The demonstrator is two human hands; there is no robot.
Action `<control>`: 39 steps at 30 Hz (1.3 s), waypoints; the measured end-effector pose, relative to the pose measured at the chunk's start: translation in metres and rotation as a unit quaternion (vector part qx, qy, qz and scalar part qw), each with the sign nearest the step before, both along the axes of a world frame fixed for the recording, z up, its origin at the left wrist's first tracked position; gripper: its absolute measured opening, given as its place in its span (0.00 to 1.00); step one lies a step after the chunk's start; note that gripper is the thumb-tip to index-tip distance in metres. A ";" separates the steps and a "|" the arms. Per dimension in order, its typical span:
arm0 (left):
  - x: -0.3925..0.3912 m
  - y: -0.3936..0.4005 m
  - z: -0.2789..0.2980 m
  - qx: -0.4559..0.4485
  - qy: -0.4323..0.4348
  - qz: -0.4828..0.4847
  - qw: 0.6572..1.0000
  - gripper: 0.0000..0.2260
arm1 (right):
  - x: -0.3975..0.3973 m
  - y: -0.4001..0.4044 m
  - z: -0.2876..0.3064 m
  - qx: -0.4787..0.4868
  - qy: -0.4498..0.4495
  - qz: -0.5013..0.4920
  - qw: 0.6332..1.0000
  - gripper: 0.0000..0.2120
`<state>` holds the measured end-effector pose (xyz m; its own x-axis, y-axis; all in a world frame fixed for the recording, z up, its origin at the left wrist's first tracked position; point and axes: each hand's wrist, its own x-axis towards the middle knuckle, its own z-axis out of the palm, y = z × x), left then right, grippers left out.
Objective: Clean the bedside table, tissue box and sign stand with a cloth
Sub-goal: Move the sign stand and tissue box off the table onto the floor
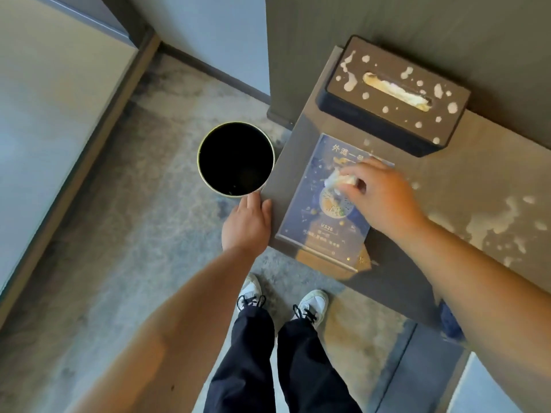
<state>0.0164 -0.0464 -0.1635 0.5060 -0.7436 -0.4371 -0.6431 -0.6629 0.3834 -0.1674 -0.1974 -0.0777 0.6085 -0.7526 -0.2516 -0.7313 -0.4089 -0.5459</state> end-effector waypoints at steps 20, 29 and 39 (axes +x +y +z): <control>0.004 0.003 -0.005 -0.013 0.015 -0.017 1.000 0.17 | 0.152 -0.037 -0.051 -0.047 0.003 0.151 0.987 0.10; 0.005 0.000 -0.003 0.008 0.021 -0.025 0.999 0.17 | 0.023 0.004 -0.028 -0.047 0.012 -0.157 0.986 0.09; 0.009 -0.004 0.006 0.042 0.004 -0.057 0.997 0.19 | -0.027 0.064 -0.050 0.069 0.011 -0.413 0.908 0.16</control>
<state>0.0252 -0.0509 -0.1574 0.4162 -0.7568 -0.5040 -0.7129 -0.6157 0.3358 -0.1947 -0.1339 -0.1274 -0.1550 -0.9108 -0.3826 -0.7693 0.3542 -0.5316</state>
